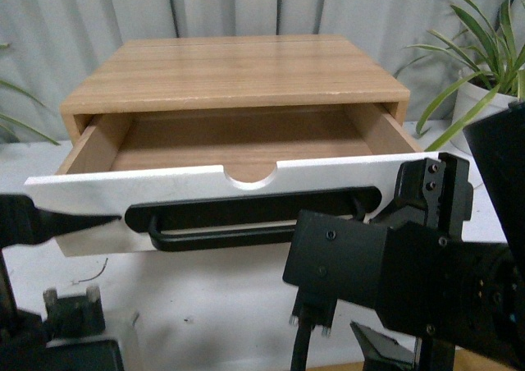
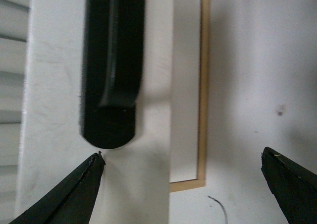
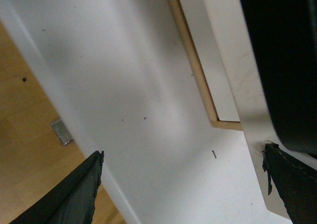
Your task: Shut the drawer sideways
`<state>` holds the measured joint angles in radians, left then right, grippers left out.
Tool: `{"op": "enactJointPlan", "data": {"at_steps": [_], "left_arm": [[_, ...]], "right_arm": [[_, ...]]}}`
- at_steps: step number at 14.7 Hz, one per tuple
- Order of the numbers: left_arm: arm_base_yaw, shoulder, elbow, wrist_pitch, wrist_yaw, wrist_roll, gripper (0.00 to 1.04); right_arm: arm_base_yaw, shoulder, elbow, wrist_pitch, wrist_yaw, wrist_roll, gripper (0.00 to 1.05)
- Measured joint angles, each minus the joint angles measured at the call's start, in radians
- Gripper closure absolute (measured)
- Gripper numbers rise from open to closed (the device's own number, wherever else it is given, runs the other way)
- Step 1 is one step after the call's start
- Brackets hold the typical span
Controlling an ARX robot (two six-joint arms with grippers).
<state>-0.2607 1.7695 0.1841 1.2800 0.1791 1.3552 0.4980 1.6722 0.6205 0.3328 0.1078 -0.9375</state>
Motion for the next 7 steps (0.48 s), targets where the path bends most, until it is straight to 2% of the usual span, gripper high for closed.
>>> {"op": "enactJointPlan", "data": {"at_steps": [1, 4, 7], "left_arm": [[-0.003, -0.001, 0.015, 0.003, -0.005, -0.005, 0.07], [-0.026, 0.145, 0.249, 0.006, -0.053, -0.024, 0.07], [-0.014, 0.224, 0.358, 0.006, -0.056, -0.020, 0.07]], "right_arm": [[-0.010, 0.007, 0.014, 0.001, -0.003, -0.001, 0.06], [-0.109, 0.123, 0.178, -0.002, -0.050, -0.026, 0.06], [-0.137, 0.174, 0.230, -0.002, -0.070, -0.026, 0.06]]}}
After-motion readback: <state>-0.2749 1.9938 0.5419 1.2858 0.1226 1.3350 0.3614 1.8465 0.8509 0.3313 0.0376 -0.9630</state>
